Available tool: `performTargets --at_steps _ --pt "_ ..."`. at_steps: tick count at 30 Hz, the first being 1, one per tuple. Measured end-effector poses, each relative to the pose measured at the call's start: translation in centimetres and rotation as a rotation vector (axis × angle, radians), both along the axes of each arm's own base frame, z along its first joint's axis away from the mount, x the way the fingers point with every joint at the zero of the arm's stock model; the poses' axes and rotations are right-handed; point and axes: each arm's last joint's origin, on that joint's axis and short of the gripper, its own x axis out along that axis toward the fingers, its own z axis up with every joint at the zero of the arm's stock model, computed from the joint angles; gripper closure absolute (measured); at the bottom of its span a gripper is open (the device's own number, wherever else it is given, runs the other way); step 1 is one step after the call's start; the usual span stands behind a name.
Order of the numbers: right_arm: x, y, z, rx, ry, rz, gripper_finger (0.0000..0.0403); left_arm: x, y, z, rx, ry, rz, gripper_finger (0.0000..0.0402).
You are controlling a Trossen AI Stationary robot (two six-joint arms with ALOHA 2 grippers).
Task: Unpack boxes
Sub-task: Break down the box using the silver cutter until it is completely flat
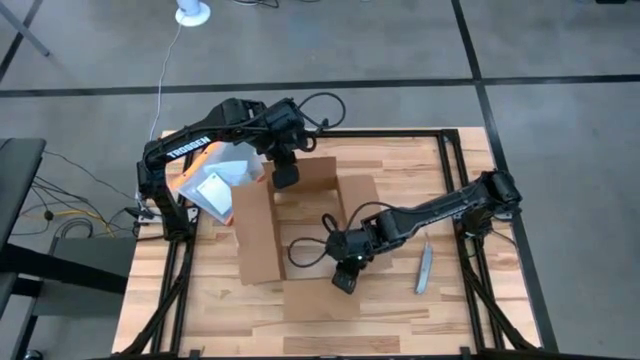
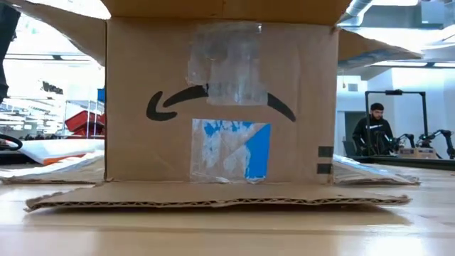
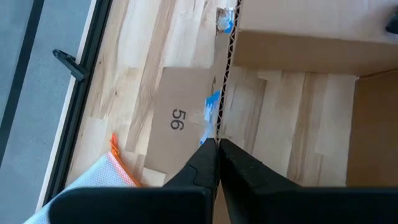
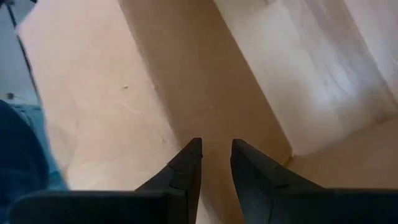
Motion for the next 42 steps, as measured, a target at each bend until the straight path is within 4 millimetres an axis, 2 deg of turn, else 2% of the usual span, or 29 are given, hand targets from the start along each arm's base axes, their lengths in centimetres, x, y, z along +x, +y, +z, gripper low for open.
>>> performTargets --at_steps 18,24,28,31,35,39,42 --pt "0.1 -0.3 0.0 -0.095 -0.028 -0.046 0.0328 -0.1 0.4 0.3 -0.001 -0.03 0.121 0.0401" --pt "-0.2 0.7 0.0 -0.104 -0.03 -0.023 0.033 -1.1 0.4 3.6 0.042 -0.151 0.13 0.0401" --pt "-0.4 1.4 0.0 -0.107 -0.039 -0.006 0.0335 -1.4 2.1 4.5 0.118 -0.219 0.184 0.0401" --pt "-0.6 2.1 0.0 -0.116 -0.049 0.007 0.0338 -1.2 4.2 3.5 0.066 -0.244 0.221 0.0401" --pt "-0.9 2.8 0.0 -0.116 -0.045 0.028 0.0339 -1.3 6.5 0.7 0.01 -0.185 0.303 0.0401" --pt "-1.1 2.8 -0.4 -0.124 -0.031 0.029 0.0339 -1.1 7.0 -1.9 -0.024 -0.098 0.313 0.0401" --pt "-1.1 2.7 -0.5 -0.132 -0.035 0.039 0.0339 -1.1 6.6 -2.7 -0.028 -0.037 0.269 0.0401"
